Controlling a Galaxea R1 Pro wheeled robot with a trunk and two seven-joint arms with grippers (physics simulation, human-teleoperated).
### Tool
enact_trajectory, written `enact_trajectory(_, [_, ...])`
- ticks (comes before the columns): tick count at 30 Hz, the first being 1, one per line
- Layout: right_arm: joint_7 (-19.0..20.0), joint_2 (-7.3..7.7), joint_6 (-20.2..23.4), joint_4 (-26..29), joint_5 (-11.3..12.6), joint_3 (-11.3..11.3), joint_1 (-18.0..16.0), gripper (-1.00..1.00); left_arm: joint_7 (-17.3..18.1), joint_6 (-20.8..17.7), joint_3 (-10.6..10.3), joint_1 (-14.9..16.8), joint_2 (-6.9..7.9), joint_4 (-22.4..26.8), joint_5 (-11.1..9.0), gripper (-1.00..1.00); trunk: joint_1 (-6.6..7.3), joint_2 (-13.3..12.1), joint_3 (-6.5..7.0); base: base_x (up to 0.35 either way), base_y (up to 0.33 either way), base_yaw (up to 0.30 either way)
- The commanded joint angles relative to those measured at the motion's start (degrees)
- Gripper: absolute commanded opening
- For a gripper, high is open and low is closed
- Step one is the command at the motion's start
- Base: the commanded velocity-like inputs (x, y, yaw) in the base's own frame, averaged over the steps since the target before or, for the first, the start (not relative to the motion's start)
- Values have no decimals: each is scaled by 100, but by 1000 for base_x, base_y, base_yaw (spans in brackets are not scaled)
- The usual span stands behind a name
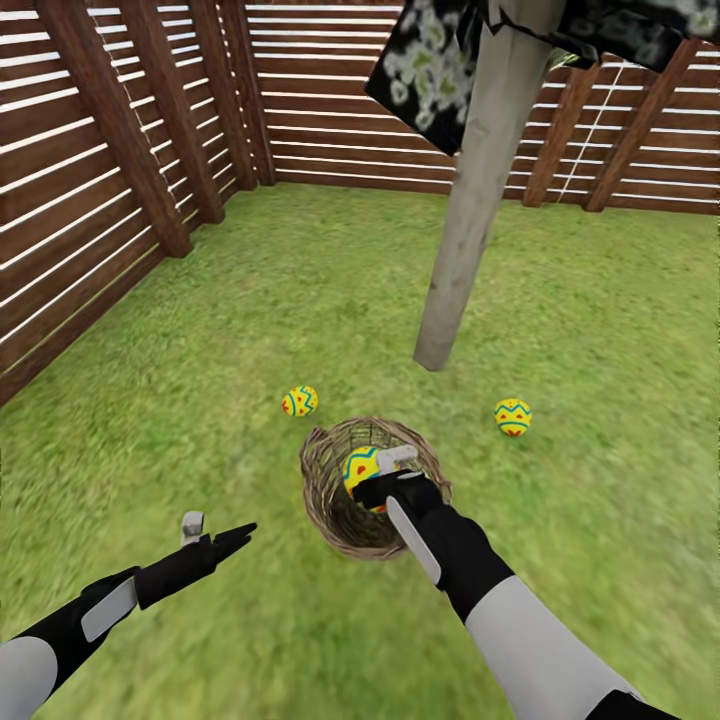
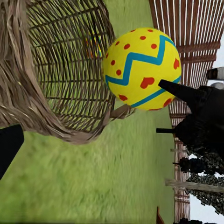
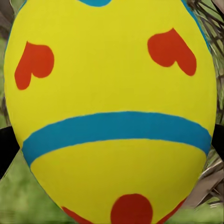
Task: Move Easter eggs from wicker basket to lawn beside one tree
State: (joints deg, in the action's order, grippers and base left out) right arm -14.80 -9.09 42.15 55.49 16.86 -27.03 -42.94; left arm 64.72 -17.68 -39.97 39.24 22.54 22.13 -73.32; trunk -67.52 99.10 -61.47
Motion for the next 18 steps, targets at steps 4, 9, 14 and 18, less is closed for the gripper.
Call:
enact_trajectory(4, [-58,4,115,31,113,-14,-2,-100,9,-60,-44,5,5,2,-59,100,90,-160,106,-23,0,0])
enact_trajectory(9, [-58,4,181,32,122,-13,-4,-100,10,-60,-54,5,0,2,-51,100,200,-360,241,-70,0,0])
enact_trajectory(14, [-58,1,188,32,124,-12,-4,-100,11,-60,-55,5,-3,3,-51,100,309,-561,377,-166,0,0])
enact_trajectory(18, [-58,-3,188,34,124,-12,-4,-100,9,-60,-55,5,-4,3,-51,100,397,-721,486,-141,0,0])
